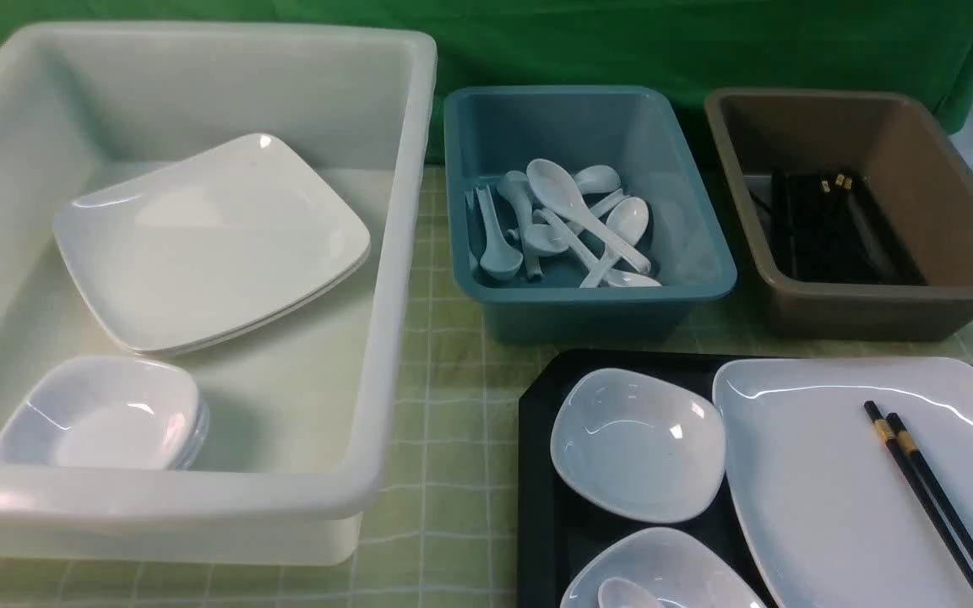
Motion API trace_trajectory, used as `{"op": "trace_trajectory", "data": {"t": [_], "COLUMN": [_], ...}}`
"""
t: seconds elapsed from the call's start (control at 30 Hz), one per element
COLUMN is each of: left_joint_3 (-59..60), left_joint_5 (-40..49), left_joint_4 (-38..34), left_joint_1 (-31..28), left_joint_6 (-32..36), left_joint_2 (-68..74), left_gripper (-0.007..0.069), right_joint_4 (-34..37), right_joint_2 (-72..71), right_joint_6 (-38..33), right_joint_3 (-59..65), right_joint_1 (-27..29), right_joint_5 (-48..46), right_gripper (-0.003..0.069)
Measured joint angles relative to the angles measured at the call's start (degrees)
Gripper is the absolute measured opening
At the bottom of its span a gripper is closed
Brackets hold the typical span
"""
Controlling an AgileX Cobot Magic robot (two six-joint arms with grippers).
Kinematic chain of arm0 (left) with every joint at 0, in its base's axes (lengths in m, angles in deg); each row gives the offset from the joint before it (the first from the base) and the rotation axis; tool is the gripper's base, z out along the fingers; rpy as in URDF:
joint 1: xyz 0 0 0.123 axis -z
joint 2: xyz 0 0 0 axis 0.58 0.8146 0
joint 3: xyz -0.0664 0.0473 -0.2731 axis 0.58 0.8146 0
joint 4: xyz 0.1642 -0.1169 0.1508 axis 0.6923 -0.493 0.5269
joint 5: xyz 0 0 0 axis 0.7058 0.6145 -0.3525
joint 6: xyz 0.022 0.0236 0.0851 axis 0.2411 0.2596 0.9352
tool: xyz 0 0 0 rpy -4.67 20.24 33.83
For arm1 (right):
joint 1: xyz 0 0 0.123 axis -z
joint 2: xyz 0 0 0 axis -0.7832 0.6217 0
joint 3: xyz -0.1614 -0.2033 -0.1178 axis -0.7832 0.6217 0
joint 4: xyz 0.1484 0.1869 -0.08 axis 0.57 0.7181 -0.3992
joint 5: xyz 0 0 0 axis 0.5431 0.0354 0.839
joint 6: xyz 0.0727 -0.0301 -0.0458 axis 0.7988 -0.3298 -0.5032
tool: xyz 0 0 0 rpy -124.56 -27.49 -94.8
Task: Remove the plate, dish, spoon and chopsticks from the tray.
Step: Use the right arm to grab a pair of chopsticks from the plate
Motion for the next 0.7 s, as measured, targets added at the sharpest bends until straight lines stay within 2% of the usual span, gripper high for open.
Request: {"op": "trace_trajectory", "data": {"t": [0.47, 0.53, 0.7], "left_joint_3": [0.0, 0.0, 0.0], "left_joint_5": [-1.4, -3.2, -15.0], "left_joint_4": [-0.1, -5.3, -25.3], "left_joint_1": [0.0, 0.0, 0.0], "left_joint_6": [0.6, 0.5, -1.6], "left_joint_2": [0.0, 0.0, 0.0], "left_gripper": [0.0020, 0.0020, 0.0020], "right_joint_4": [0.0, 0.0, 0.0], "right_joint_2": [0.0, 0.0, 0.0], "right_joint_6": [0.0, 0.0, 0.0], "right_joint_3": [0.0, 0.0, 0.0], "right_joint_1": [0.0, 0.0, 0.0], "right_joint_5": [0.0, 0.0, 0.0], "right_gripper": [0.0238, 0.0238, 0.0238]}}
